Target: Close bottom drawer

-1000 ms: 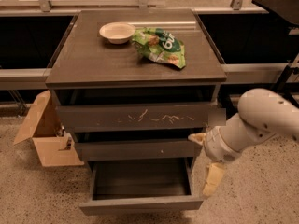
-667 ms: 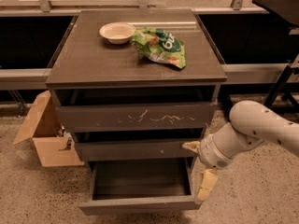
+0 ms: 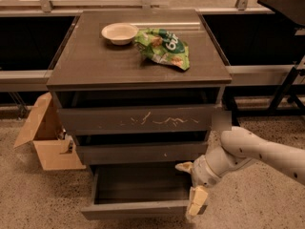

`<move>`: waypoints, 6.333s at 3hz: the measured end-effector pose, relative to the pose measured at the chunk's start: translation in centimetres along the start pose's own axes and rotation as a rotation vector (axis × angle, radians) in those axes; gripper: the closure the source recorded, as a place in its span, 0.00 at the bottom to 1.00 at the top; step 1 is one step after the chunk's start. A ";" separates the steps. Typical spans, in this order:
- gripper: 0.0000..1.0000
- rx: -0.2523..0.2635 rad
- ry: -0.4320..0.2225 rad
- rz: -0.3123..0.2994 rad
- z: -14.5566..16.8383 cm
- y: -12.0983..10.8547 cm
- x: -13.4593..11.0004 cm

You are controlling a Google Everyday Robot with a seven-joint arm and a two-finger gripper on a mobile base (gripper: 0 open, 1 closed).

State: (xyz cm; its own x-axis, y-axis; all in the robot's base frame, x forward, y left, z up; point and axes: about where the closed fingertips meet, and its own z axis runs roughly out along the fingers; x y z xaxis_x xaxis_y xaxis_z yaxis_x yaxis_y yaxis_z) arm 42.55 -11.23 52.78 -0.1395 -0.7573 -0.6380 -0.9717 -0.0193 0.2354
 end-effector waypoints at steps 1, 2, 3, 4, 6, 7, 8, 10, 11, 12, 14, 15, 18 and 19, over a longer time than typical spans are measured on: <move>0.00 -0.008 -0.004 0.005 0.4 0.1 0.2; 0.00 -0.022 -0.003 -0.009 1.7 -0.2 0.9; 0.00 -0.042 0.018 -0.028 4.9 -0.4 3.1; 0.00 -0.070 0.015 -0.043 8.0 -0.5 5.6; 0.39 -0.102 -0.006 -0.047 13.2 -1.3 10.9; 0.62 -0.123 -0.006 -0.027 15.5 -2.5 14.1; 0.85 -0.154 -0.008 0.007 17.7 -4.3 17.7; 1.00 -0.148 -0.012 0.016 18.3 -5.2 18.5; 1.00 -0.139 0.020 0.009 20.0 -5.4 19.6; 1.00 -0.122 0.048 0.009 22.2 -6.3 21.0; 0.77 -0.009 0.078 -0.011 24.5 -9.8 22.5; 0.54 0.012 0.080 -0.018 24.5 -10.4 22.3; 0.00 0.063 0.075 -0.045 24.3 -14.8 22.8; 0.00 0.073 0.058 -0.059 23.5 -17.1 23.1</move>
Offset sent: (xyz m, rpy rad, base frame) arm -0.0021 0.0064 -0.0371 0.0118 0.0073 0.0401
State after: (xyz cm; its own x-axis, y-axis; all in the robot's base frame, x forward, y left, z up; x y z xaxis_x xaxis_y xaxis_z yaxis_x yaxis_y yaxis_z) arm 51.41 -13.07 16.78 -0.0728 -0.7926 -0.6054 -0.9895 -0.0189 0.1436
